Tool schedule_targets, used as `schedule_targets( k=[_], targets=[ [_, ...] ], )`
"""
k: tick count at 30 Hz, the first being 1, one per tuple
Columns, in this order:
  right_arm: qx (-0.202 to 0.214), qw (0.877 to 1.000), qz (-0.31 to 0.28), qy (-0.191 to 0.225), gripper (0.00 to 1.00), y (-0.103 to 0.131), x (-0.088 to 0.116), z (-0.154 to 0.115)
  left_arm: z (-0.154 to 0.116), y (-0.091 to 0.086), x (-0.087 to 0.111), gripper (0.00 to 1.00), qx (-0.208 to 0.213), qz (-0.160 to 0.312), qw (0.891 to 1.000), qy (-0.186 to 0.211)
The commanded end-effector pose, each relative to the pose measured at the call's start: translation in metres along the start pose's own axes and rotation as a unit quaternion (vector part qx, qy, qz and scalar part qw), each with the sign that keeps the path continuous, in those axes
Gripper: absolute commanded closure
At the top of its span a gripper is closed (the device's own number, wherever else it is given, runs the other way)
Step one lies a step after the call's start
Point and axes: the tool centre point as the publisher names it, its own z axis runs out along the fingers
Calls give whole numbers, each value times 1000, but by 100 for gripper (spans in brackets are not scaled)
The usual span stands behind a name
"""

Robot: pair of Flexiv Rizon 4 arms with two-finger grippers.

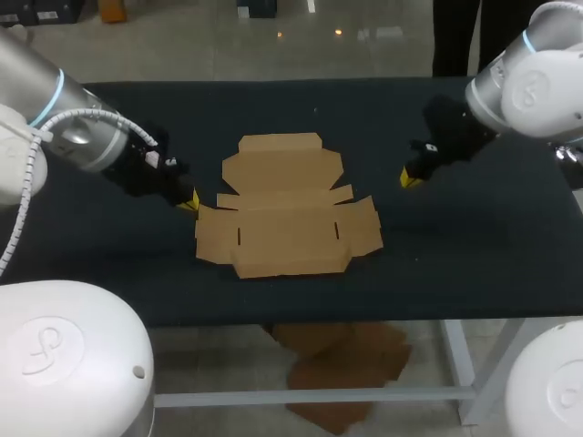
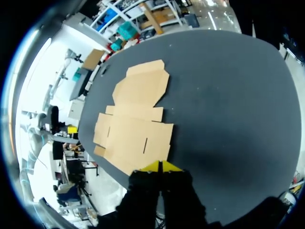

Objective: Assemble the packaging by folding the flat box into shape, placing the metal phone stand inside, and closing the box properly

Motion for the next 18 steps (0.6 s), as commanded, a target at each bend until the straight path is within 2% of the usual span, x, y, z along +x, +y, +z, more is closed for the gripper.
schedule_targets(
  k=[1, 10, 18],
  targets=[
    [3, 1000, 0, 1, 100, 1, 0, -1, -1, 0, 1, 100, -1, 0, 1000, -3],
    [3, 1000, 0, 1, 100, 1, 0, -1, -1, 0, 1, 100, 0, 1, 1000, -4],
    [0, 1000, 3, -18, 100, 10, -7, 1, 1, -11, 11, 100, 2, 25, 1000, -5]
  ],
)
